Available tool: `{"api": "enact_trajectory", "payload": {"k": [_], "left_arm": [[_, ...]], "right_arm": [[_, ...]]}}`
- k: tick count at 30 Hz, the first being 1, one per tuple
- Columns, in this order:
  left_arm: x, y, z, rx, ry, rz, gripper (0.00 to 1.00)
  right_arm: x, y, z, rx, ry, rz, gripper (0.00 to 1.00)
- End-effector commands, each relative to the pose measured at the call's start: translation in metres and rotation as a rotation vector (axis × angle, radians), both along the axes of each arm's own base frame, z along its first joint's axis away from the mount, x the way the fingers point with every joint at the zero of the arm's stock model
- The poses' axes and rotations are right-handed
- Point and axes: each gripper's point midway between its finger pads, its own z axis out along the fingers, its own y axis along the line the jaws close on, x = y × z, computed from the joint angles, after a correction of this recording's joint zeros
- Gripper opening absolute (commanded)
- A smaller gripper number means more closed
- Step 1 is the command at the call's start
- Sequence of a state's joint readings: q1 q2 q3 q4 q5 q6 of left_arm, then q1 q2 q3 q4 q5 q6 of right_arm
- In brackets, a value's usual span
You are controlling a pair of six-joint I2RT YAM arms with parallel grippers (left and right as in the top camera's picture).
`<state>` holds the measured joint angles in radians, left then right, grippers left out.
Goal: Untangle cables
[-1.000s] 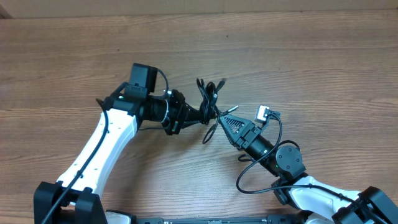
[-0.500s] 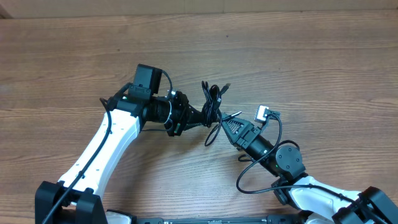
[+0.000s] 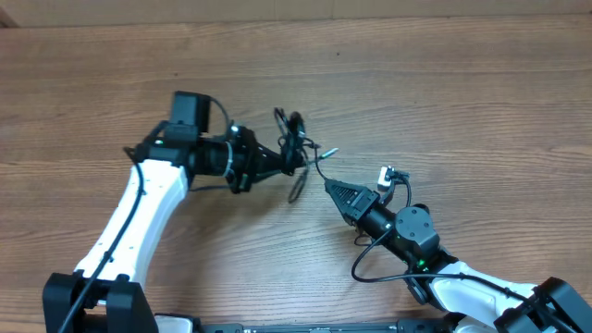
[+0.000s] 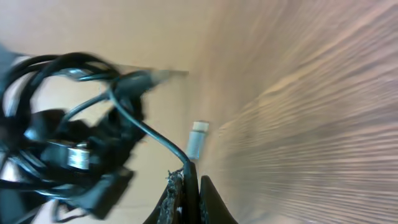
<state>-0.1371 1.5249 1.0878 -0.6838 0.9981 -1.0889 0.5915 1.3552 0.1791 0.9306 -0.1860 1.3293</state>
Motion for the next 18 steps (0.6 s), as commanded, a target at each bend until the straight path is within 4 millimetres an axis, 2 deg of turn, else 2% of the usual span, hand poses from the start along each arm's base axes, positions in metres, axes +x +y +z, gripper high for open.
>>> {"api": "enact_trajectory", "payload": {"k": [1,6,11,16,18], "left_arm": [[0.004,0.006,0.021,-0.057,-0.127,-0.045,0.04],[0.005,0.008,0.021,-0.051,-0.164,-0.058,0.04],[0.005,0.008,0.021,-0.042,-0.236,-0.096,0.04],[-0.001,0.002,0.034,-0.116,-0.329,-0.172,0.04],[-0.002,0.001,0.036,-0.124,-0.349,-0.185,0.04]], "right_arm": [[0.007,-0.006,-0.006,-0.06,-0.016,-0.043,0.04],[0.01,-0.009,-0.008,-0.111,-0.048,-0.056,0.04],[0.011,-0.018,-0.023,-0.153,0.0,-0.083,0.04],[0.014,-0.028,-0.034,-0.179,0.043,-0.109,0.04],[0.015,-0.03,-0.035,-0.179,0.047,-0.108,0.13]]}}
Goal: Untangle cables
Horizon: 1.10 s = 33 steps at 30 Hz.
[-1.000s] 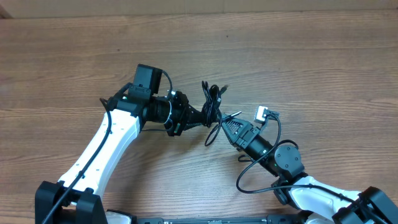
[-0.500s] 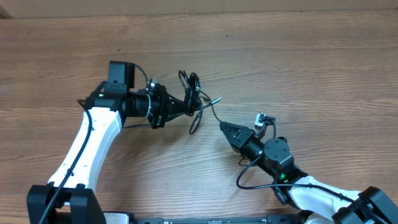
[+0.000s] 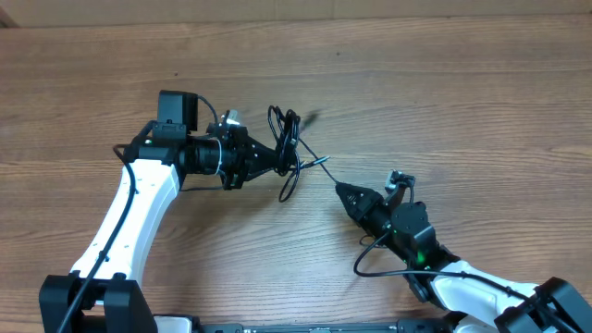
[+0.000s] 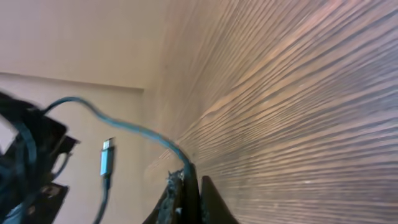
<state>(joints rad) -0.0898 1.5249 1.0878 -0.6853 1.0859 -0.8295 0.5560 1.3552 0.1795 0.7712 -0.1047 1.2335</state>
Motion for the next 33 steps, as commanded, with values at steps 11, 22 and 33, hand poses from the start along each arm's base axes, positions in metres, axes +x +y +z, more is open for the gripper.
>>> {"api": "enact_trajectory", "payload": {"k": [11,22,33], "left_arm": [[-0.001,-0.004,0.019,-0.037,-0.135,-0.066,0.04],[-0.006,0.016,-0.019,0.124,0.289,0.183,0.13],[-0.006,0.017,-0.021,0.127,0.354,0.226,0.14]], "right_arm": [[-0.008,0.03,0.062,0.149,-0.212,0.202,0.38],[-0.016,0.037,0.074,0.218,-0.212,0.251,0.47],[-0.035,0.032,-0.001,0.33,0.371,0.134,0.55]]}}
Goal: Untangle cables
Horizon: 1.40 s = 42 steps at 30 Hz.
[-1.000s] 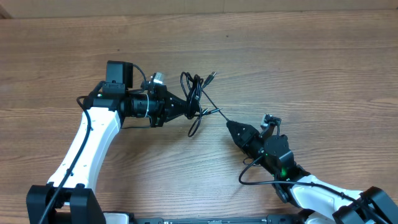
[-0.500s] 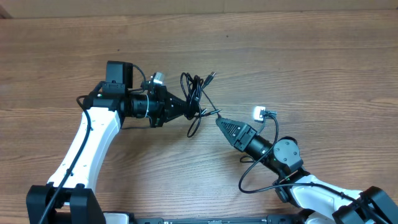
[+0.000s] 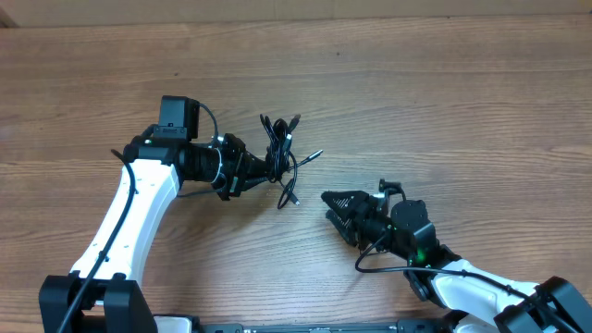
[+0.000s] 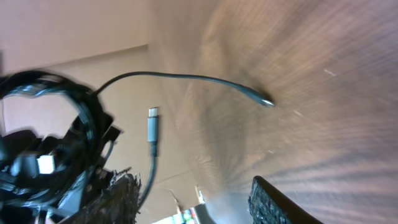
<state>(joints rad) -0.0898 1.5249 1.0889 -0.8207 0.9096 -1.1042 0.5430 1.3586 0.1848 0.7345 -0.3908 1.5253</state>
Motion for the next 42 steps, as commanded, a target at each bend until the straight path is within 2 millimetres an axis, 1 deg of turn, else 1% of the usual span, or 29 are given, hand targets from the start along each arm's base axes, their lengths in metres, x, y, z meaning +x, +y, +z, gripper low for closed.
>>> {"api": "enact_trajectory", "payload": {"k": [1,2,4,8,10,13,16,20,23,24,27,31,35,40,42], "left_arm": [[0.004,0.0,0.01,-0.007,-0.001,0.025,0.14],[0.004,0.0,0.01,-0.007,-0.002,0.025,0.15],[0.003,0.0,0.01,-0.007,-0.002,0.024,0.15],[0.001,0.0,0.01,-0.008,0.013,0.023,0.15],[-0.002,-0.003,0.013,-0.033,0.026,0.013,0.15],[-0.006,-0.01,0.022,-0.097,0.018,-0.021,0.14],[-0.009,-0.013,0.028,-0.132,0.004,-0.045,0.13],[-0.01,-0.015,0.028,-0.131,-0.005,-0.057,0.09],[-0.014,-0.021,0.028,-0.131,-0.002,-0.077,0.06],[-0.016,-0.025,0.028,-0.131,-0.002,-0.091,0.04],[-0.021,-0.032,0.028,-0.131,0.0,-0.117,0.04],[-0.026,-0.04,0.028,-0.132,-0.003,-0.144,0.04],[-0.028,-0.044,0.028,-0.132,-0.002,-0.157,0.04],[-0.029,-0.045,0.027,-0.128,-0.002,-0.16,0.04],[-0.029,-0.045,0.027,-0.128,0.002,-0.159,0.05]], "right_arm": [[-0.002,0.003,0.004,0.067,0.077,-0.005,0.5],[-0.001,0.004,0.008,0.065,0.044,0.004,0.45],[0.002,0.006,0.018,0.064,-0.031,0.02,0.41],[0.01,0.008,0.045,0.086,-0.2,0.027,0.41],[0.016,0.006,0.053,0.083,-0.249,0.002,0.41],[0.021,0.001,0.052,0.075,-0.251,-0.038,0.41],[0.023,0.002,0.057,0.106,-0.242,-0.059,0.41],[0.024,0.006,0.073,0.143,-0.29,-0.083,0.41],[0.022,0.01,0.083,0.169,-0.324,-0.094,0.4],[0.022,0.01,0.084,0.186,-0.309,-0.106,0.39],[0.022,0.011,0.085,0.204,-0.29,-0.116,0.36],[0.019,0.013,0.091,0.238,-0.287,-0.111,0.34],[0.017,0.015,0.102,0.278,-0.311,-0.104,0.3],[0.014,0.018,0.105,0.338,-0.25,-0.105,0.28],[0.012,0.02,0.107,0.346,-0.252,-0.097,0.28]]}}
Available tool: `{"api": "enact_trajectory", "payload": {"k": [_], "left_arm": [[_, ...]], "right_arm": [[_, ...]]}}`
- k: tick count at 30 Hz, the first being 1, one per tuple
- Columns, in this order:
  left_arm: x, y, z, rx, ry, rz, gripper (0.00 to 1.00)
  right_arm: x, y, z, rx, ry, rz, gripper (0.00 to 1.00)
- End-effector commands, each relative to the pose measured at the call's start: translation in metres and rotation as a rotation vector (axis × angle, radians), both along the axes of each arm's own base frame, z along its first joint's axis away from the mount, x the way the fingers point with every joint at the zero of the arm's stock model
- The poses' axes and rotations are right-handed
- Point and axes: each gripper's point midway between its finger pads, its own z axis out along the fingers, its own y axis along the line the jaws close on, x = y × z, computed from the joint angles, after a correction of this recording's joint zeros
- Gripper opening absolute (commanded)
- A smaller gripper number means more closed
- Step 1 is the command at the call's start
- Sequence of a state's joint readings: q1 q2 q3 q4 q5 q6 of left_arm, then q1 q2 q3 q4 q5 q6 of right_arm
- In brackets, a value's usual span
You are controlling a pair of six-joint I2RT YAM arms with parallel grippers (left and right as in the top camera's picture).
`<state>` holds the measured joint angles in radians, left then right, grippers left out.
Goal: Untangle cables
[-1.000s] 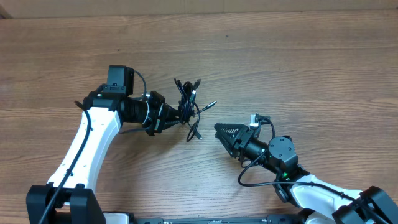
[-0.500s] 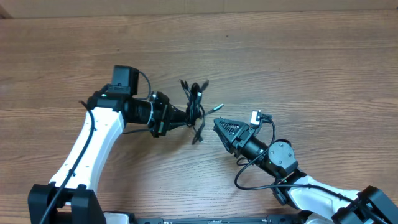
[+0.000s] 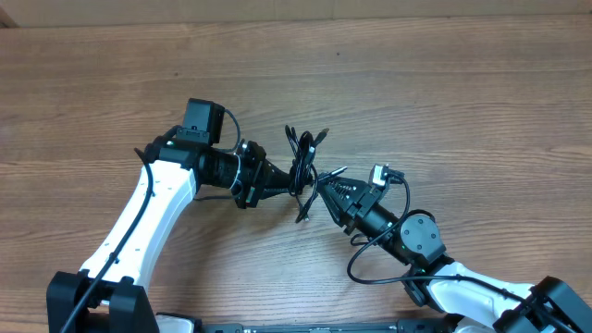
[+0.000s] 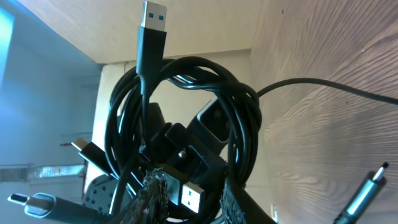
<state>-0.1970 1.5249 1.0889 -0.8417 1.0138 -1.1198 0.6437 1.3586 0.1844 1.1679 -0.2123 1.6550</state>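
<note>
A knot of black cables [image 3: 302,165] hangs from my left gripper [image 3: 282,180], which is shut on it just above the wooden table [image 3: 462,92]. My right gripper [image 3: 326,192] stands open right against the bundle from the right. In the right wrist view the looped cables [image 4: 186,106] fill the frame, and a silver USB plug [image 4: 194,198] sits between the right gripper's [image 4: 194,202] fingers with a gap around it. Another USB plug [image 4: 152,15] sticks up from the top of the bundle. A loose thin end with a small plug [image 4: 367,186] trails to the right.
The right arm's own black wiring [image 3: 370,264] loops beside its wrist. Bare wooden table surrounds both arms, with its far edge along the top of the overhead view.
My left gripper has carried the bundle to the right. My right gripper, then open and apart from the bundle, has moved up-left and now has its fingers on either side of a USB plug in it.
My right gripper was shut on a thin strand leading from the bundle held by my left gripper. Then the arms stood farther apart with the strand stretched. Then the right gripper was open and the strand hung free. Now both grippers meet at the bundle.
</note>
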Motion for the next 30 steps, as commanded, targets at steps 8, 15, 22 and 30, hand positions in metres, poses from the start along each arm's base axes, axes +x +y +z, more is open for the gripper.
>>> {"api": "enact_trajectory", "payload": {"k": [8,15,22,30], "left_arm": [[-0.004,-0.011,0.012,-0.021,-0.022,-0.031,0.04],[-0.007,-0.016,0.007,0.02,0.012,-0.016,0.04],[-0.007,-0.016,0.006,0.026,0.014,-0.014,0.04],[-0.008,-0.018,0.004,0.034,0.006,-0.024,0.04]], "right_arm": [[-0.003,0.005,0.012,0.105,0.062,0.015,0.29],[-0.006,0.007,0.014,0.136,0.089,0.041,0.29],[-0.006,0.007,0.014,0.146,0.1,0.039,0.17],[-0.005,0.006,0.013,0.144,0.102,0.034,0.04]]}}
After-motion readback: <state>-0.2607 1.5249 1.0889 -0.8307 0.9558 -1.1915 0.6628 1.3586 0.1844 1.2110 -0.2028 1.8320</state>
